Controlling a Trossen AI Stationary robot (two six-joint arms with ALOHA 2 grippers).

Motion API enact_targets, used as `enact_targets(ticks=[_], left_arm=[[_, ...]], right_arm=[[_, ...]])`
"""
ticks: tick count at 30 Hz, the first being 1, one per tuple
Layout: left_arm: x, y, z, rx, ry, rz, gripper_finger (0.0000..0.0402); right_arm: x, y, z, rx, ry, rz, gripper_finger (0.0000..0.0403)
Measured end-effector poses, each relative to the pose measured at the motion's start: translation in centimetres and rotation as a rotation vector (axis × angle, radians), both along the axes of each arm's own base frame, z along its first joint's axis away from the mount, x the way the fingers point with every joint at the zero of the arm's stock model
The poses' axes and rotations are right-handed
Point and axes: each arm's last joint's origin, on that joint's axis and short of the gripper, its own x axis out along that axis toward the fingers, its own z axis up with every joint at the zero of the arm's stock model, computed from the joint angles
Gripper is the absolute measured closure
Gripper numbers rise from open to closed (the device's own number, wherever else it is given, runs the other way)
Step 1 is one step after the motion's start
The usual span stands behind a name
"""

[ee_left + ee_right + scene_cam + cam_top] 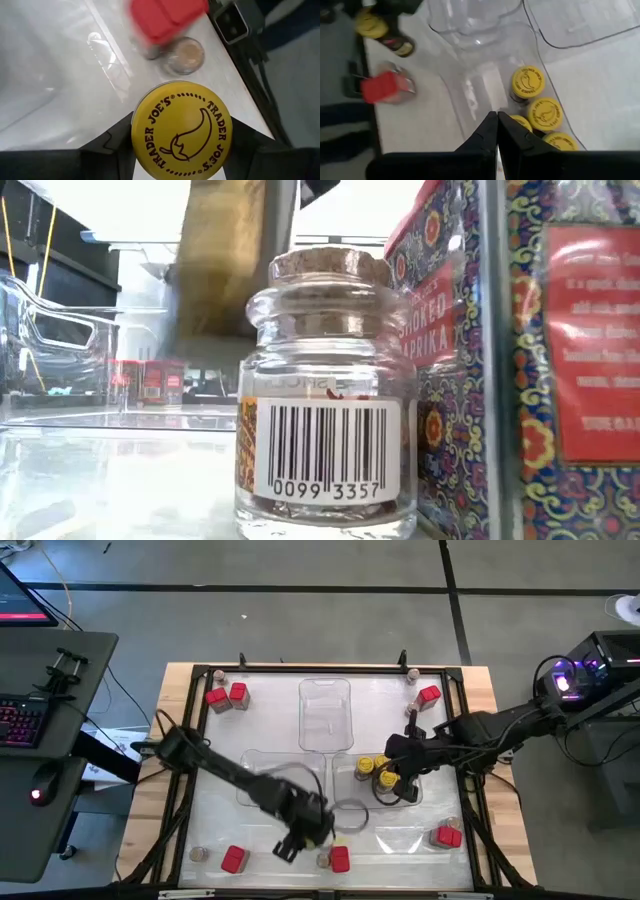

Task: Sort spices by type
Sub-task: Put the yellow seasoning bottle into the bottom right transparent bin

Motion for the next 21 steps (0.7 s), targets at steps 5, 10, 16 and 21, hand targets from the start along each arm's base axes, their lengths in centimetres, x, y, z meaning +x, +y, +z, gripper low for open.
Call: enact_targets(ticks=[5, 10, 16, 21], left_arm=[[-1.6, 4.8, 6.2, 0.019, -0.143, 0.105, 0.0214], [-1.2, 9.7, 11.1, 0.112, -0.467, 0.315, 0.0214], [3.4, 11.5, 7.5, 0.068, -0.497, 0.369, 0.0214], [6.0, 9.9, 2.2, 0.029, -0.389, 0.271, 0.0214]], right_arm=[[-1.1, 0.1, 2.1, 0.074, -0.169, -0.005, 0.0403], [-2.6, 0.0, 4.7, 0.101, -0.393, -0.051, 0.0403], [-3.9, -0.4, 6.6, 0.072, -0.571, -0.136, 0.0403], [-4.2, -0.8, 6.9, 0.051, -0.602, -0.202, 0.0403]])
